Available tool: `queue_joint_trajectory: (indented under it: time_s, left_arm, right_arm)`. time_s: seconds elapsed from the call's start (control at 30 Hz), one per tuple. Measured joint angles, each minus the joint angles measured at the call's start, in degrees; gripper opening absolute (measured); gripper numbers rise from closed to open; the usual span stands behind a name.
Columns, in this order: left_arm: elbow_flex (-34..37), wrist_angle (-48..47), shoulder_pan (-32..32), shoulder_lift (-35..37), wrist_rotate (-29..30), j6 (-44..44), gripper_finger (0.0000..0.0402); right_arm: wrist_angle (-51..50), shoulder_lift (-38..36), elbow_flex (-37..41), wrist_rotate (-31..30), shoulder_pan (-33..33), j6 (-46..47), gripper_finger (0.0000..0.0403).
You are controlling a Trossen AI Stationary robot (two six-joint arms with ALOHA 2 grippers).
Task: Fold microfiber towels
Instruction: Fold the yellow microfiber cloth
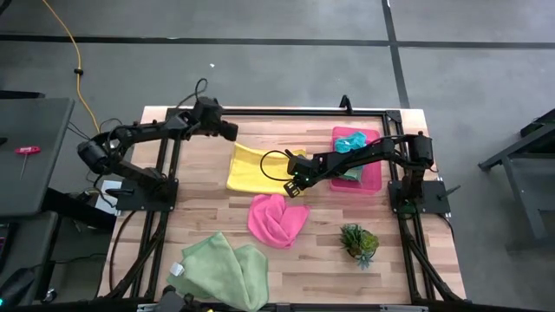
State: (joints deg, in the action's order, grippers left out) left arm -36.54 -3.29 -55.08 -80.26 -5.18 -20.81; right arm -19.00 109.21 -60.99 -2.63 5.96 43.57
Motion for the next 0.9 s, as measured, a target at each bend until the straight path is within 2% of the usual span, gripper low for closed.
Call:
queue_joint_trajectory:
  time_s: [0.13,0.27,0.37,0.47,0.6,0.7,0.8,0.9]
  left_arm:
    - [-0.8,-0.3,-1.0,3.2,-10.7,0.6,0.0]
    - [-0.8,-3.8,1.4,6.4,-19.9,2.9,0.0]
    - [0.1,-6.2,5.1,6.9,-19.8,4.7,0.0]
    - [2.8,-4.2,9.2,6.4,-19.7,4.2,0.0]
    - [7.6,3.5,14.8,5.1,-19.7,-1.3,0.0]
    - [11.0,11.4,18.3,4.6,-19.6,-6.4,0.0]
    - [13.4,17.3,21.5,3.7,-16.2,-10.2,0.0]
    - [14.5,18.7,24.0,2.3,-10.6,-11.7,0.0]
  right_arm:
    - [0.2,-0.1,0.0,0.0,0.0,0.0,0.0]
    - [0.4,-1.8,0.2,0.6,1.4,-1.2,0.0]
    - [-0.5,-3.9,0.4,0.1,3.4,-2.4,0.0]
    - [0.4,-5.7,0.2,0.8,5.8,-2.5,0.0]
    - [3.9,-5.6,0.2,9.1,9.3,-2.6,0.0]
    - [6.1,-5.1,0.2,11.8,11.3,-1.3,0.0]
    - [8.4,-4.7,0.1,11.8,12.8,1.2,0.0]
    - [10.6,-3.6,0.1,12.2,14.0,3.2,0.0]
